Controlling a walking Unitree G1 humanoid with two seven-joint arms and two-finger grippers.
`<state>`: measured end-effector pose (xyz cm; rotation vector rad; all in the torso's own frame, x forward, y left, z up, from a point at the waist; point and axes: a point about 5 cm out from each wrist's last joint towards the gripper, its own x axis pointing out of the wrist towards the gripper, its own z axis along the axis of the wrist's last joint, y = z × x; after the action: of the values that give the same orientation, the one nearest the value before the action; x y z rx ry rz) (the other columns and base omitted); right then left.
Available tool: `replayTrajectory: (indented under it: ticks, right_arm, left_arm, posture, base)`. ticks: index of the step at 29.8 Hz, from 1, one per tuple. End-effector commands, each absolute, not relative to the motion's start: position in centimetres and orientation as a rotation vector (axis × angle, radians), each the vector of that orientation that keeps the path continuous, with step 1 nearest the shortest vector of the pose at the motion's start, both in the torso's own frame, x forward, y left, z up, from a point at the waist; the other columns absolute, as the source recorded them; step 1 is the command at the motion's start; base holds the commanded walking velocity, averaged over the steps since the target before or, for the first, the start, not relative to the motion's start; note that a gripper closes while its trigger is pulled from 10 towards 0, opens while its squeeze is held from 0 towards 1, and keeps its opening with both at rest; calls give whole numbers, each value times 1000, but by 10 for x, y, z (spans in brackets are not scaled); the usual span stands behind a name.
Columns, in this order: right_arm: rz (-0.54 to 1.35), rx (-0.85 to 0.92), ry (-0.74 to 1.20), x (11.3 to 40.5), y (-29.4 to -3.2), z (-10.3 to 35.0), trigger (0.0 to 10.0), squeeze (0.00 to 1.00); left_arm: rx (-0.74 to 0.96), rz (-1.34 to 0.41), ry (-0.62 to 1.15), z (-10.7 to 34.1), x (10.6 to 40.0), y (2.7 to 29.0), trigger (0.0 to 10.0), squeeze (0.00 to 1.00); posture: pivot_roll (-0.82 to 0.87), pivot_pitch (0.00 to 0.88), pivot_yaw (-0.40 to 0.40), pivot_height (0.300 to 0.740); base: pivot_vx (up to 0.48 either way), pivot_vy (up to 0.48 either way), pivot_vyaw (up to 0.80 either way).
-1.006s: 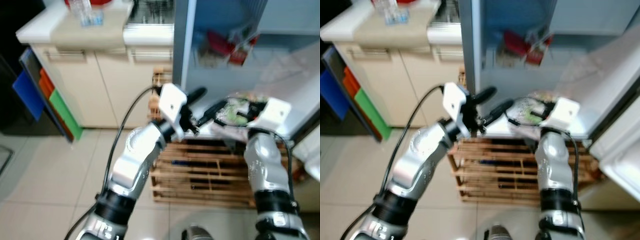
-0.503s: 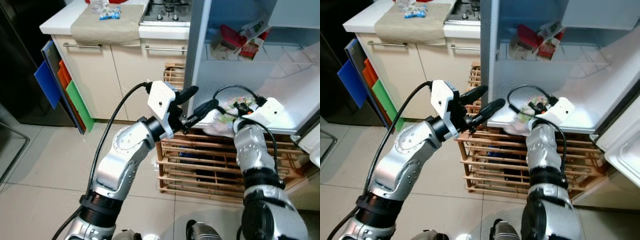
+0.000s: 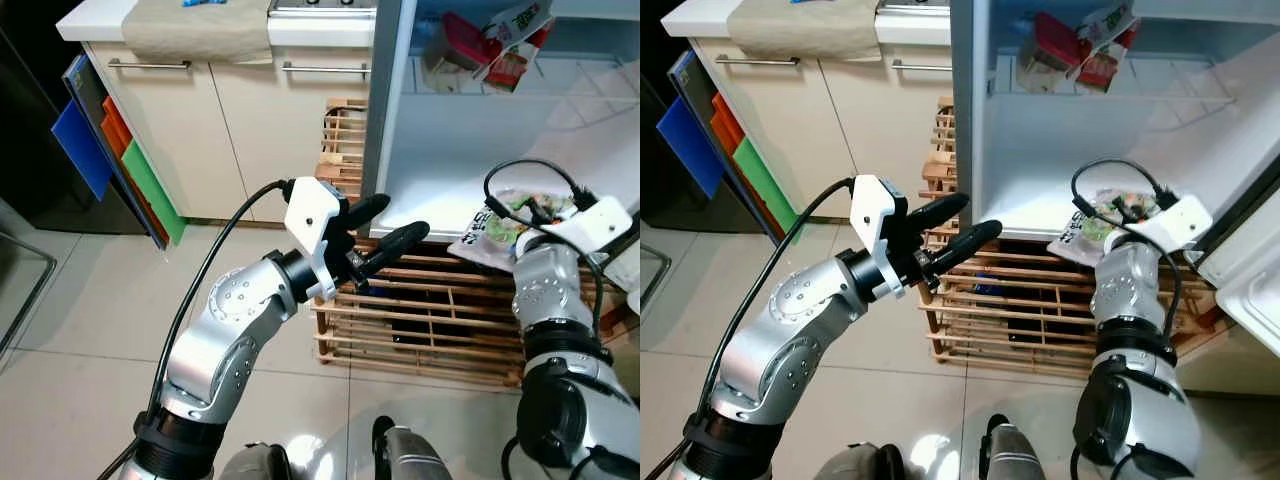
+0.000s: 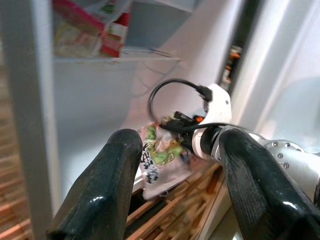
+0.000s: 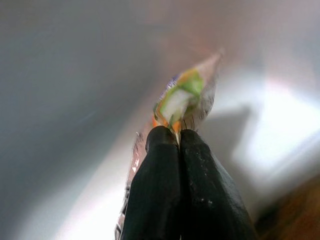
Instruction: Restocking fridge
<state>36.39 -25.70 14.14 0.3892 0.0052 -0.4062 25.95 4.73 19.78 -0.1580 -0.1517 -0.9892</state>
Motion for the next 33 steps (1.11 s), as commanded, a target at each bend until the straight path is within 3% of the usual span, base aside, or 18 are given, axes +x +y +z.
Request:
replayTrajectory:
  ticks: [1,3,9,12,17,25,33]
  right_arm:
    - [-285,239,-75,373,-247,169,0,0]
    - [-161,50,-130,380,-236,191,0,0]
    - [-157,79,-123,390,-234,203,0,0]
    - [-90,22,-120,395,-220,205,0,0]
    - [-21,-43,-66,398,-203,194,0,0]
    - [10,-154,-27,394,-205,177,0,0]
    - [115,-510,-156,394,-195,193,0,0]
  left_arm:
    - [-170,-991,-148,198,256,44,10000,0]
    - [-198,-973,-150,198,254,40,10000,0]
    - [-245,-931,-143,194,251,35,10000,0]
    - [-255,-907,-147,194,252,34,10000,0]
    - [-237,-869,-144,193,253,39,10000,0]
    - [-234,-856,-144,196,249,42,10000,0]
    - [-230,-847,-133,196,247,42,10000,0]
  posture:
    - [-54,232,29,740]
    - [-84,233,-11,740]
    - [-108,235,-61,740]
    - [-95,245,-83,740]
    - [-81,261,-92,740]
    - [-57,296,-79,740]
    - [-49,319,-72,740]
  base:
    - [0,0,0]
    - [0,0,0]
    - [0,0,0]
    - [0,0,0]
    - [0,0,0]
    - [0,0,0]
    - [0,0,0]
